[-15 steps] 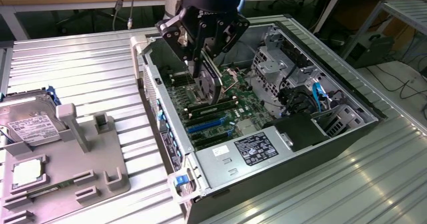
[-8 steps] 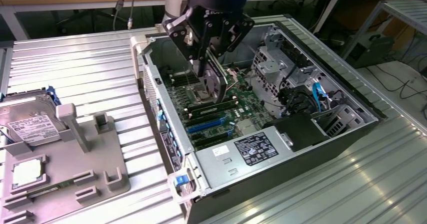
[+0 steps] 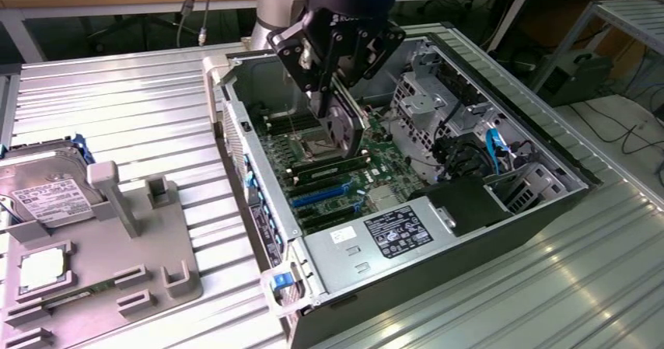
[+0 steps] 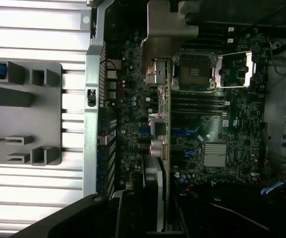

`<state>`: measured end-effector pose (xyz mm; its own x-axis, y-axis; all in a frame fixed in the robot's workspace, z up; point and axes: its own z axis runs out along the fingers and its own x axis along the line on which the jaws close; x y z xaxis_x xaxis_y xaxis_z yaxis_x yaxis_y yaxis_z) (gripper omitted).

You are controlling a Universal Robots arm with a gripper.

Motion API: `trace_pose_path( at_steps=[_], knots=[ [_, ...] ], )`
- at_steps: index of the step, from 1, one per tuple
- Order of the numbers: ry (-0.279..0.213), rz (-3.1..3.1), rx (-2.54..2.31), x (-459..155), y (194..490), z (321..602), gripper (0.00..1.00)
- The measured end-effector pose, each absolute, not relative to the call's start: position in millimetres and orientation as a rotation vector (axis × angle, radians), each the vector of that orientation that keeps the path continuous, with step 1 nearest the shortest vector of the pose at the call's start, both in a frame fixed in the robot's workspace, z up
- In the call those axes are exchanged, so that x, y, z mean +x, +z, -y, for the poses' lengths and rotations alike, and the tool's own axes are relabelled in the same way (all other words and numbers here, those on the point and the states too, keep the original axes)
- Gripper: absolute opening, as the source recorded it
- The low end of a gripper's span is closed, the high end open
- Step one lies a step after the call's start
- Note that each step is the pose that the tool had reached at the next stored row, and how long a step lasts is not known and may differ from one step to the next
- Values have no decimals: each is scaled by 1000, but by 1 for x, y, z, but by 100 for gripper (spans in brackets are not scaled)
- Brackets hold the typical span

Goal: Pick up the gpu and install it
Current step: 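Pick up the gpu and move the gpu toward the slot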

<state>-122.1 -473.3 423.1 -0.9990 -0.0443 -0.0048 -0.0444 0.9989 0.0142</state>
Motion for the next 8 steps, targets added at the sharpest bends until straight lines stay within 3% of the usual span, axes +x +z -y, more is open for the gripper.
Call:
trace_pose_path(
  at_steps=[8],
  knots=[
    [22, -3136, -70, -110, 423, 473, 28]
  ],
)
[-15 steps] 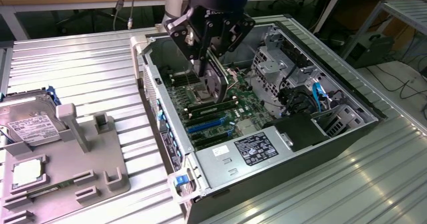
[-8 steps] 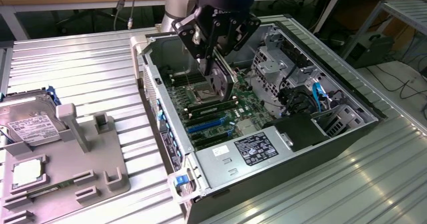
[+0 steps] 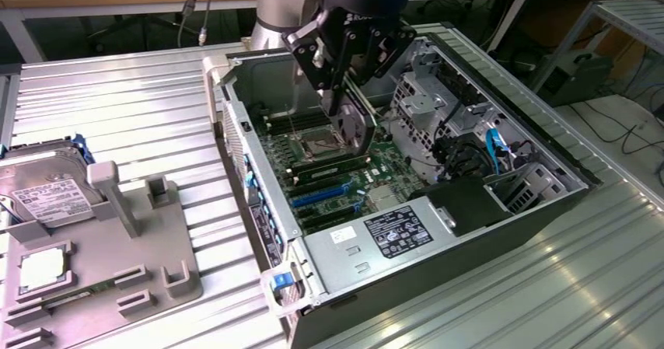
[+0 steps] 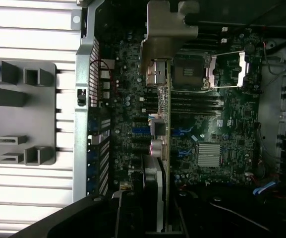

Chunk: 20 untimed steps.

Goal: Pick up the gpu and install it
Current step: 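Pick up the gpu and move the gpu toward the slot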

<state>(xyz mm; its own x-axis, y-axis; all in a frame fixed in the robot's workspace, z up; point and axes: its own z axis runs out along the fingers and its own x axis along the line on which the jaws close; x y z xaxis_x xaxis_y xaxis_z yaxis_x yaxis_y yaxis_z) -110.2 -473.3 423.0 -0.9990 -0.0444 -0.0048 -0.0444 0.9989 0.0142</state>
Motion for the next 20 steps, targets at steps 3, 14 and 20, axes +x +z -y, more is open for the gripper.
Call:
trace_pose_path(
  at_steps=[3, 14, 20],
  knots=[
    [22, -3136, -70, -106, 423, 473, 28],
    [22, -3136, -70, -91, 423, 468, 28],
    [22, -3136, -70, -82, 423, 467, 28]
  ],
)
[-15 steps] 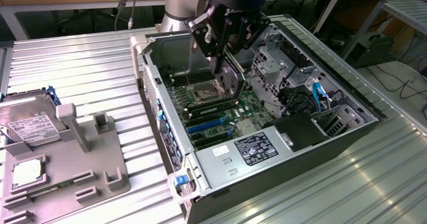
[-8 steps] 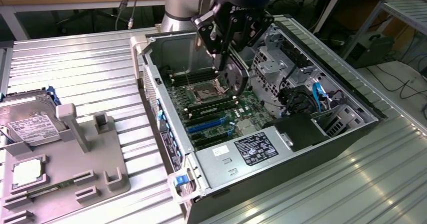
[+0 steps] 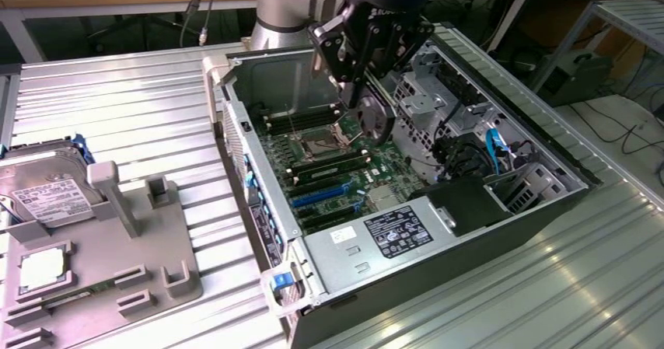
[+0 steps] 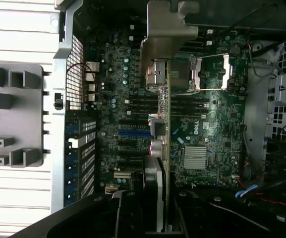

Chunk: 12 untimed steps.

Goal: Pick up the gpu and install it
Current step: 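Pick up the gpu and move the gpu toward the slot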

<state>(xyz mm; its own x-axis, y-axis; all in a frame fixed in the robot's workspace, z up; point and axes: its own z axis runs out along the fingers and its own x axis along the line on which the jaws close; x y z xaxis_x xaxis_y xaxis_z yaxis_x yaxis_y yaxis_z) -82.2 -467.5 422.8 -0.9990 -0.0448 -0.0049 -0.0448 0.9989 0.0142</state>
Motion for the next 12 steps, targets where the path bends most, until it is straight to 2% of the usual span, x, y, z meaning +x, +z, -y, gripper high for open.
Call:
trace_pose_path(
  at_steps=[12],
  knots=[
    [22, -3136, -70, -63, 423, 467, 28]
  ],
)
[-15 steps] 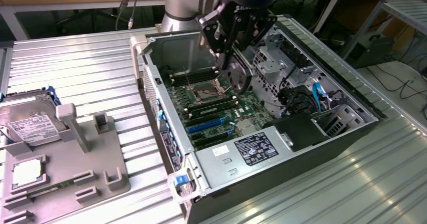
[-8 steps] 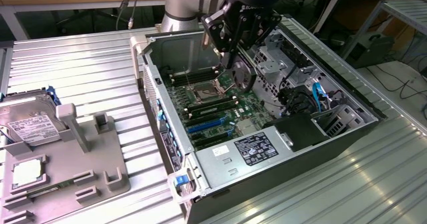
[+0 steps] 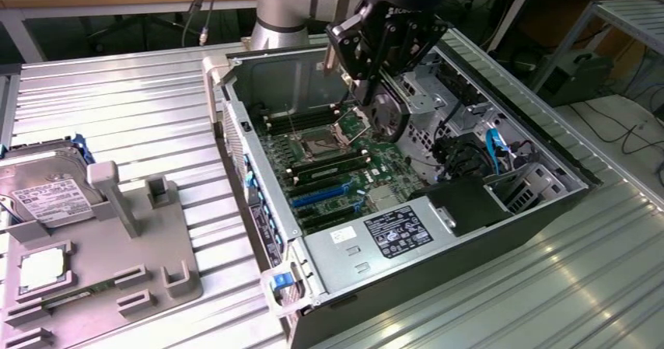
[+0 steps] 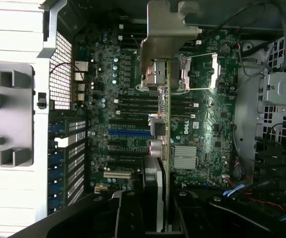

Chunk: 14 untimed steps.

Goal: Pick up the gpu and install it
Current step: 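Pick up the gpu and move the gpu toward the slot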

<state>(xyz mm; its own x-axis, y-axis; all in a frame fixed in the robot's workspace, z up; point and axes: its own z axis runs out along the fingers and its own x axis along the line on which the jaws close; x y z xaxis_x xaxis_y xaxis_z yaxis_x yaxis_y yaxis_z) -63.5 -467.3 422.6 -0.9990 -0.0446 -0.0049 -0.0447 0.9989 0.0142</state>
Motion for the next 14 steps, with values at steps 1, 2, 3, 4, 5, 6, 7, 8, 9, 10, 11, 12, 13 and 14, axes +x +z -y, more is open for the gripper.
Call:
trace_pose_path(
  at_steps=[1, 2, 3, 4, 5, 6, 7, 8, 9, 10, 11, 12, 13, 14],
  knots=[
    [23, -3136, -70, -62, 423, 467, 28],
    [23, -3136, -70, -61, 423, 467, 28],
    [23, -3136, -70, -59, 423, 467, 28],
    [23, -3136, -70, -58, 422, 467, 28],
    [23, -3136, -70, -57, 422, 467, 28],
    [22, -3136, -70, -53, 422, 467, 28],
    [23, -3136, -70, -51, 422, 467, 28],
    [23, -3136, -70, -49, 422, 467, 28],
    [23, -3136, -70, -48, 422, 467, 28],
    [22, -3136, -70, -46, 422, 467, 28],
    [22, -3136, -70, -44, 422, 467, 28],
    [22, -3136, -70, -41, 421, 467, 28],
    [22, -3136, -70, -39, 421, 467, 28],
    [22, -3136, -70, -37, 421, 467, 28]
  ],
)
